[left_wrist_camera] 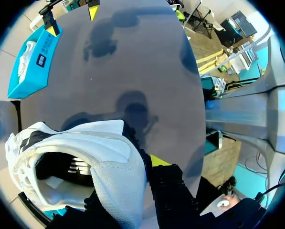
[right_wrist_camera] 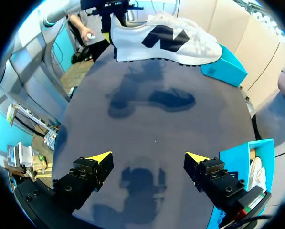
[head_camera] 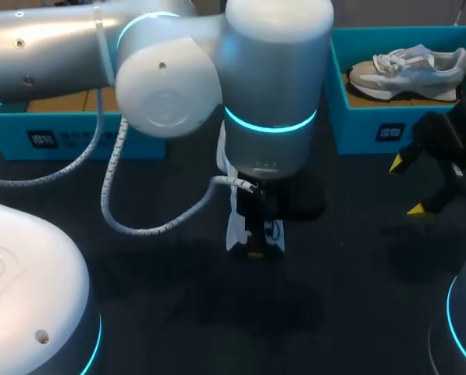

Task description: Take the shoe out of the shoebox, open the shoe tongue, remove and reinsert the insole, then place the shoe into the shoebox

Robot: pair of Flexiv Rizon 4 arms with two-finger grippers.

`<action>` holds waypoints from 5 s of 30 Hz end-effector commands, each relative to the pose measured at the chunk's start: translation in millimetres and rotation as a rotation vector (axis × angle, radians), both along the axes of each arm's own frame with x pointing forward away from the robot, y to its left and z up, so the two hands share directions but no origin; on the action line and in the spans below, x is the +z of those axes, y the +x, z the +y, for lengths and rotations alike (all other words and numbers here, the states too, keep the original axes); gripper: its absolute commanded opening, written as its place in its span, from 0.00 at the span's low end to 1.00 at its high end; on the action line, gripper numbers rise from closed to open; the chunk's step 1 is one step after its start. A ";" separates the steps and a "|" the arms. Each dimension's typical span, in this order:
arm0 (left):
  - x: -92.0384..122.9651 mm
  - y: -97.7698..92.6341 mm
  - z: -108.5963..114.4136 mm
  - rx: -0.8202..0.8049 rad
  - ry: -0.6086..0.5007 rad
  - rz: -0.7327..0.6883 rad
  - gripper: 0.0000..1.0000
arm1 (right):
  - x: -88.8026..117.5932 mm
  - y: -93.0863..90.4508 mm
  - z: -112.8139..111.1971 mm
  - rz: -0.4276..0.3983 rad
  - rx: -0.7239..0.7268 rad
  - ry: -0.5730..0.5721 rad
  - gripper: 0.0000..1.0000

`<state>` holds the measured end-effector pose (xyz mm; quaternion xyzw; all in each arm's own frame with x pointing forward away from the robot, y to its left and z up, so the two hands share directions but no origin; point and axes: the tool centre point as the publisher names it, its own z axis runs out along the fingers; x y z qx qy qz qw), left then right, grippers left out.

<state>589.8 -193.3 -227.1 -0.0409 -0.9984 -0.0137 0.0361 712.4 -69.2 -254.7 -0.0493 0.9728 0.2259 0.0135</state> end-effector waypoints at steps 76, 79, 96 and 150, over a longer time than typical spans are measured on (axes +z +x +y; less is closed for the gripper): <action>35.3 232.3 176.9 -0.066 0.003 0.059 0.00 | -0.2 -0.5 0.1 0.000 -0.001 -0.002 1.00; 35.8 235.6 181.0 -0.097 0.005 0.068 0.00 | -0.2 -0.5 0.1 0.000 -0.001 -0.002 1.00; 50.3 302.9 279.4 -0.122 -0.037 0.070 0.00 | -0.2 -0.5 0.1 0.000 -0.001 -0.002 1.00; 56.0 379.3 452.2 -0.144 0.090 0.115 0.00 | -0.2 -0.5 0.1 0.000 -0.001 -0.002 1.00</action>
